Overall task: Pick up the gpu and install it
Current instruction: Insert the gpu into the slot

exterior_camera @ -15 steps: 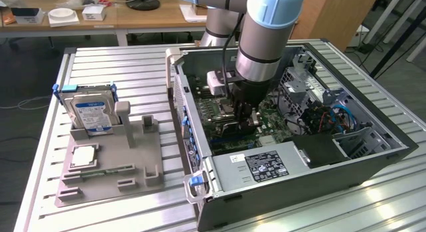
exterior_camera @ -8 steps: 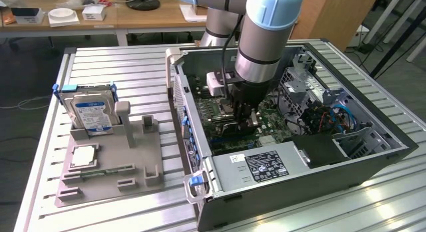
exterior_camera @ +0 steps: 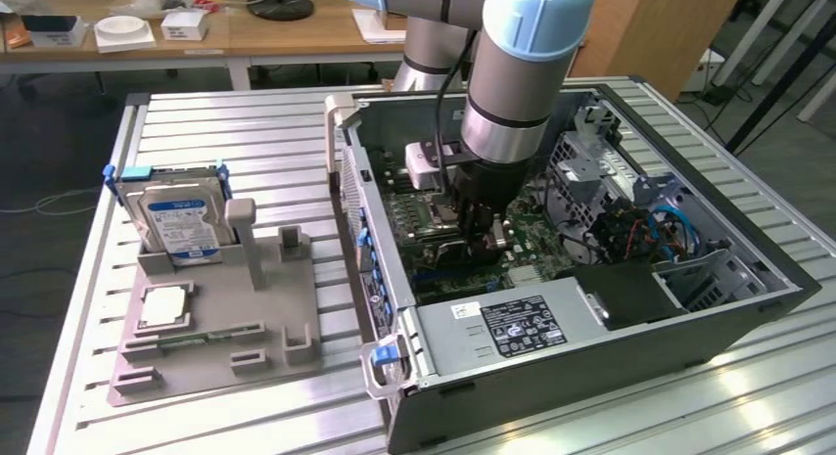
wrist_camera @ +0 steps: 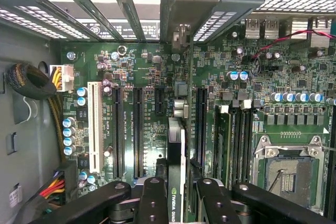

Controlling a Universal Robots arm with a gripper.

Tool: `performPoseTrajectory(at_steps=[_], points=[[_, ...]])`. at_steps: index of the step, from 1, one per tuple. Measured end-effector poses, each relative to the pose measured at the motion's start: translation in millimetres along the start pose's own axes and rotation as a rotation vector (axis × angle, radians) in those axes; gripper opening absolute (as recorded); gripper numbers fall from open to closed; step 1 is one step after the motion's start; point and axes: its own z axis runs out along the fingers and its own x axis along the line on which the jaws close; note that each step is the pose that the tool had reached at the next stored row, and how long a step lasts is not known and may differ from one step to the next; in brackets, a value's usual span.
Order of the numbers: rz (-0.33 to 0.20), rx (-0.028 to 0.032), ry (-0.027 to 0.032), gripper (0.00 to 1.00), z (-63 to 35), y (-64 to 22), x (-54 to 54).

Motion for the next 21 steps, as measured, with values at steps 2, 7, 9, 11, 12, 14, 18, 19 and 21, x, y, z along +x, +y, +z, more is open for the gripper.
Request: performPoseTrajectory(at_steps=[2,7,9,11,12,14,18,19,21], points=[[0.000,0.0000,0.0000,0.26,0.0,0.0,0.0],[0.000,0.0000,-0.0001,0.26,0.0,0.0,0.0],[0.000,0.0000,-0.0007,0.27,0.2,0.1,-0.1],[0.000,0.0002,-0.0006,0.33,0.2,0.1,-0.1],[0.000,0.0001,-0.0002,0.39,0.1,0.0,-0.1],[0.000,0.0000,-0.0001,0.45,0.0,0.0,0.0],[0.000,-0.0002,-0.0004,0.51,-1.5,0.0,0.0],[0.000,0.0000,-0.0008,0.51,-3.2,-0.1,-0.1],[0.000,-0.0001,-0.0009,0.51,-8.7,-0.2,-0.3]])
